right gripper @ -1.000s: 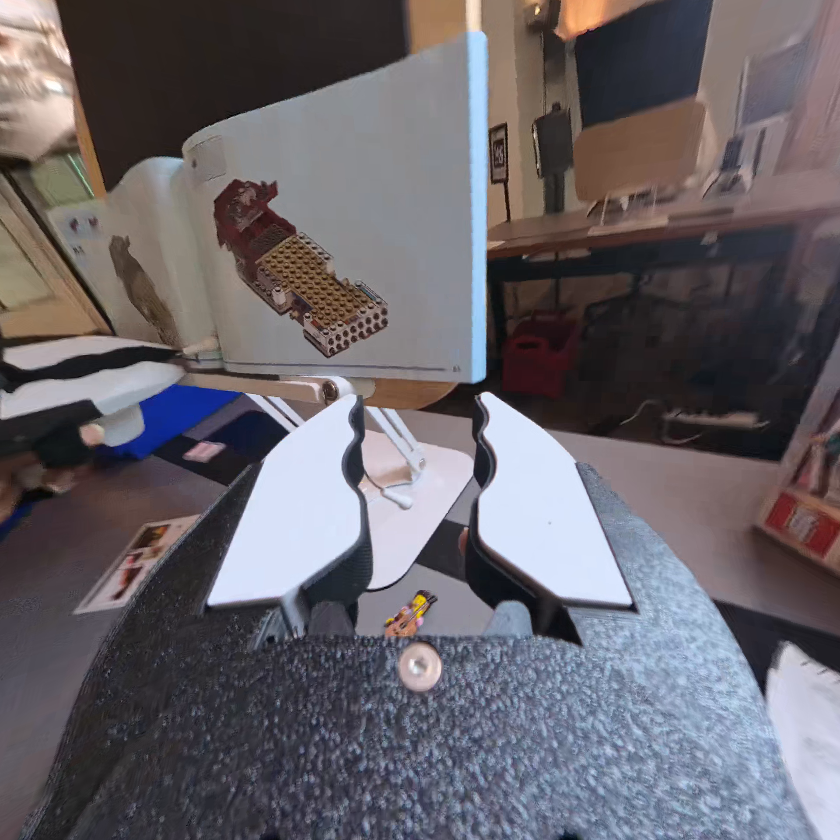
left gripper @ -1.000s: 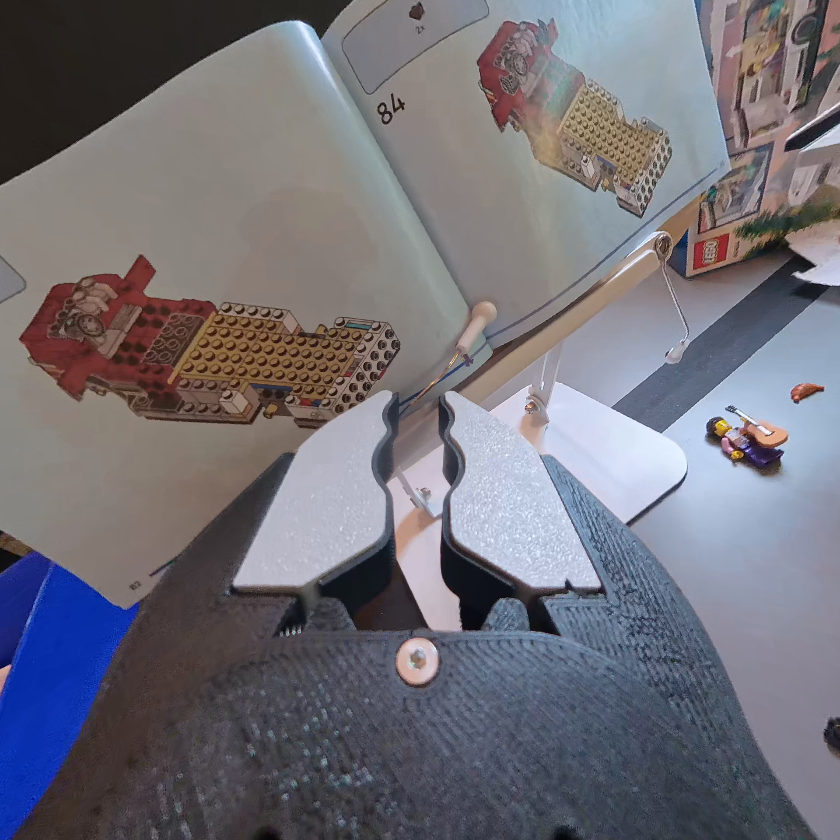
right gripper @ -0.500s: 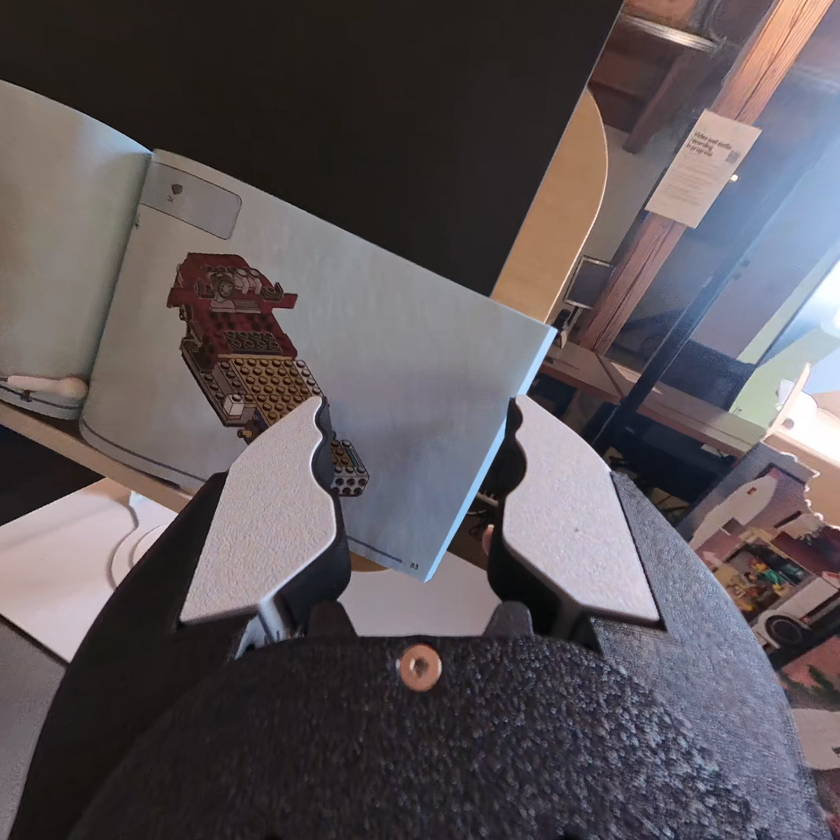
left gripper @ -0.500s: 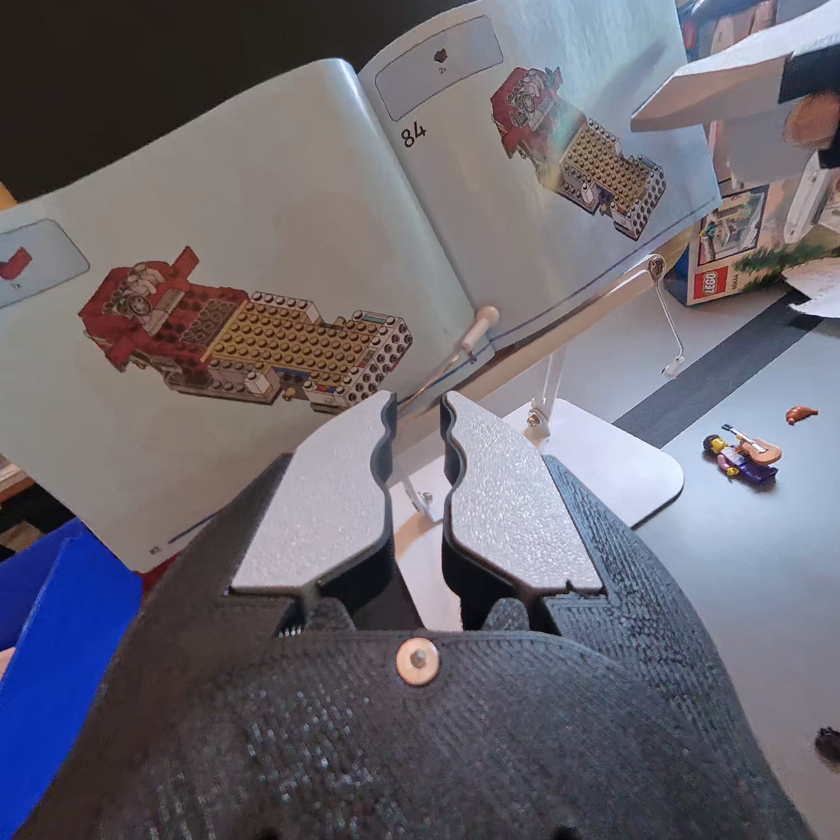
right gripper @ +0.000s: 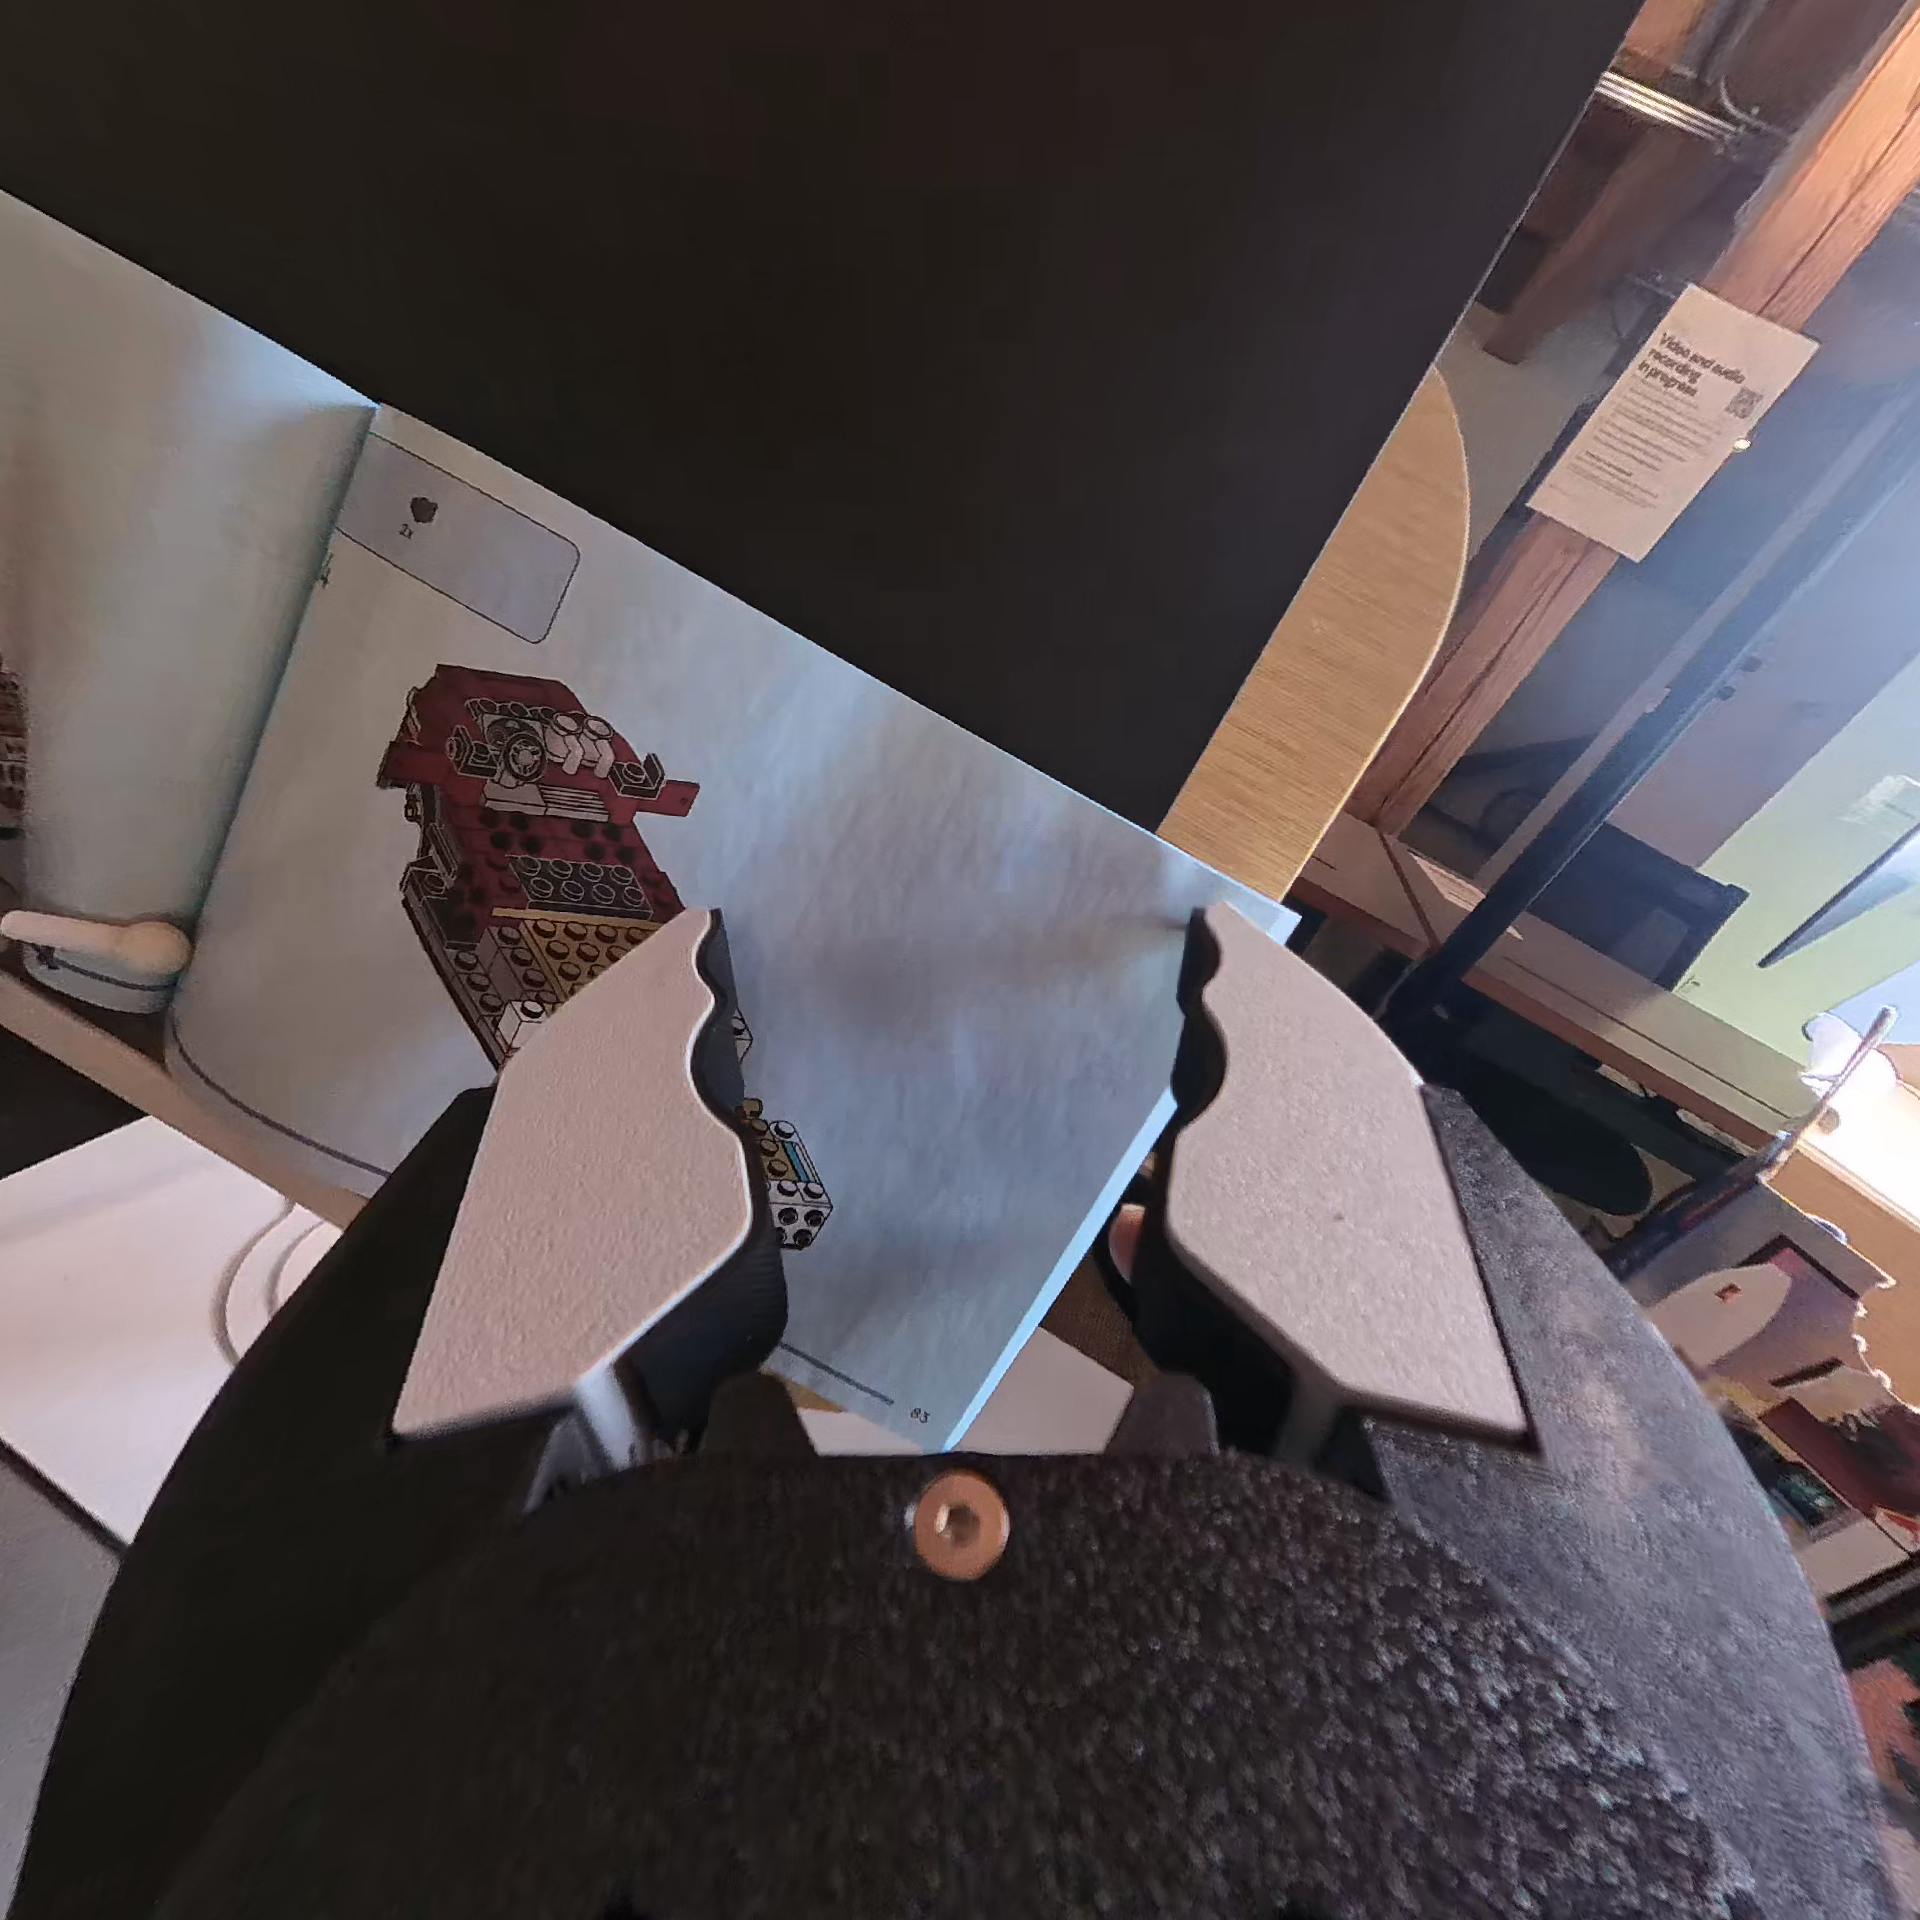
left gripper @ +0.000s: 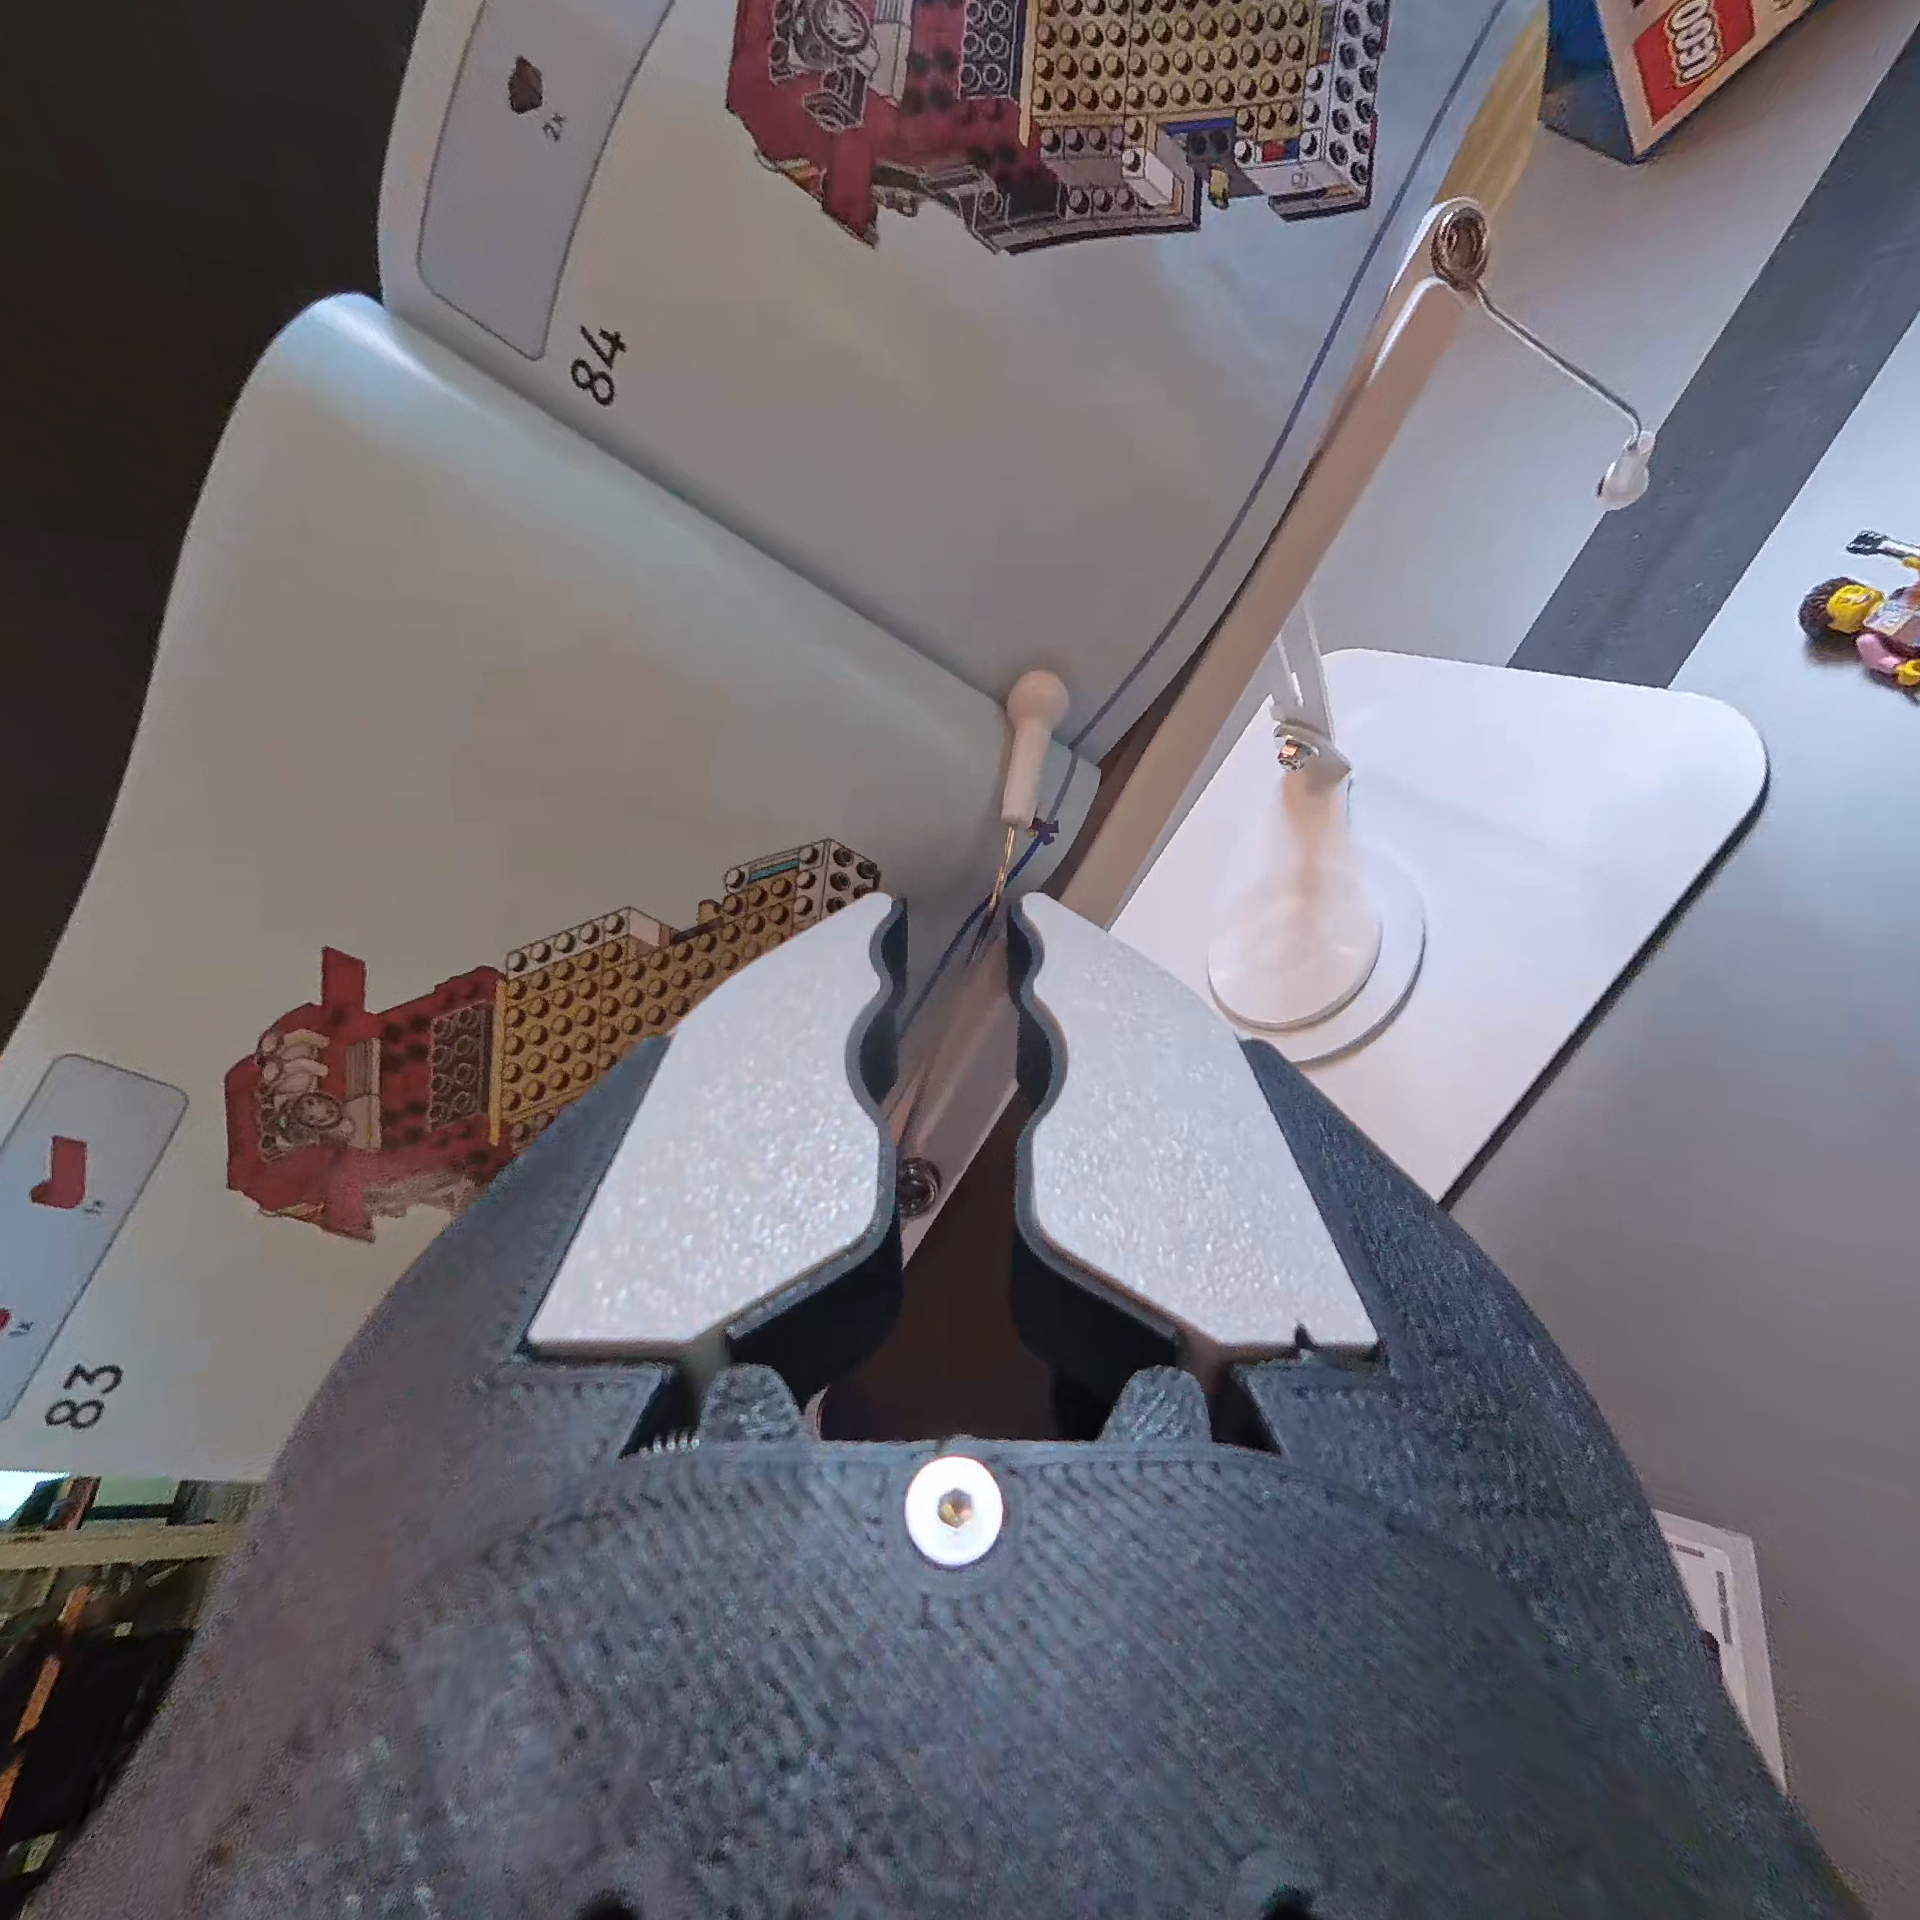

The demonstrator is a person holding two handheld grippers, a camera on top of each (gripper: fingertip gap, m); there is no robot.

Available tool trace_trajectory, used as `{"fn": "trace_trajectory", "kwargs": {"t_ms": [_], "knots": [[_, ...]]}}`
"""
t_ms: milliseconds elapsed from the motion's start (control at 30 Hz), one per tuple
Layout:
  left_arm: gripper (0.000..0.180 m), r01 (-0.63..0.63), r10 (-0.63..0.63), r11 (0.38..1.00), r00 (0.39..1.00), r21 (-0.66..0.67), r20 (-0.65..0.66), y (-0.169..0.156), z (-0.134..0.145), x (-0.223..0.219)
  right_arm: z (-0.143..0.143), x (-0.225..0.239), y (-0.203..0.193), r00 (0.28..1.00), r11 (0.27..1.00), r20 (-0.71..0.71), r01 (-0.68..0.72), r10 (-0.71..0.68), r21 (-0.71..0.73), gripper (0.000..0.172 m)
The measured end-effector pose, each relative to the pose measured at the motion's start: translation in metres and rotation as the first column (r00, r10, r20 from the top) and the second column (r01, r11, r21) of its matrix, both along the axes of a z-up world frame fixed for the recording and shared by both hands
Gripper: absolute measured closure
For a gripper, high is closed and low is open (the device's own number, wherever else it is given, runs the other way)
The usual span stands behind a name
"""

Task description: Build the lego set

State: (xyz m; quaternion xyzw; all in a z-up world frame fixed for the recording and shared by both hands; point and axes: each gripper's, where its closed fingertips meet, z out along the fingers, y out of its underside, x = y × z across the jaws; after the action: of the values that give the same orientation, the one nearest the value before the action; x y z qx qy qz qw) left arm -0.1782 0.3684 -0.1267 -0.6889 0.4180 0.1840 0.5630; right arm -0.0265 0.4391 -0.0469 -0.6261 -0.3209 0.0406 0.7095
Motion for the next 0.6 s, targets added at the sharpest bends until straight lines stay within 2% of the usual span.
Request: {"fn": "trace_trajectory", "kwargs": {"t_ms": [233,367,400,433,500,600], "knots": [[0.162,0.053,-0.057,0.996,0.997,-0.072,-0.050,0.003,-0.001,0.001,-0.002,-0.001,0.000,0.999,1.000,0.033,-0.002,0.002,0.012,0.122],[0.177,0.085,-0.094,0.993,0.989,-0.078,-0.117,0.001,-0.006,0.004,-0.009,-0.006,-0.002,0.998,1.000,0.060,-0.027,0.027,-0.001,0.156],[0.178,0.083,-0.089,0.995,0.986,-0.053,-0.137,0.002,-0.005,0.004,-0.012,-0.008,-0.003,0.997,0.999,0.069,-0.041,0.042,-0.013,0.167],[0.178,0.079,-0.082,0.997,0.986,-0.023,-0.148,0.002,-0.005,0.003,-0.014,-0.009,-0.004,0.997,0.998,0.064,-0.048,0.050,-0.026,0.170],[0.178,0.078,-0.075,0.997,0.990,0.022,-0.116,0.001,-0.003,0.003,-0.010,-0.006,-0.005,0.998,0.999,0.040,-0.046,0.047,-0.027,0.166],[0.178,0.076,-0.079,0.995,0.996,0.065,0.036,-0.001,0.006,0.000,0.006,0.007,-0.004,1.000,0.999,-0.003,0.030,-0.029,0.045,0.119]]}}
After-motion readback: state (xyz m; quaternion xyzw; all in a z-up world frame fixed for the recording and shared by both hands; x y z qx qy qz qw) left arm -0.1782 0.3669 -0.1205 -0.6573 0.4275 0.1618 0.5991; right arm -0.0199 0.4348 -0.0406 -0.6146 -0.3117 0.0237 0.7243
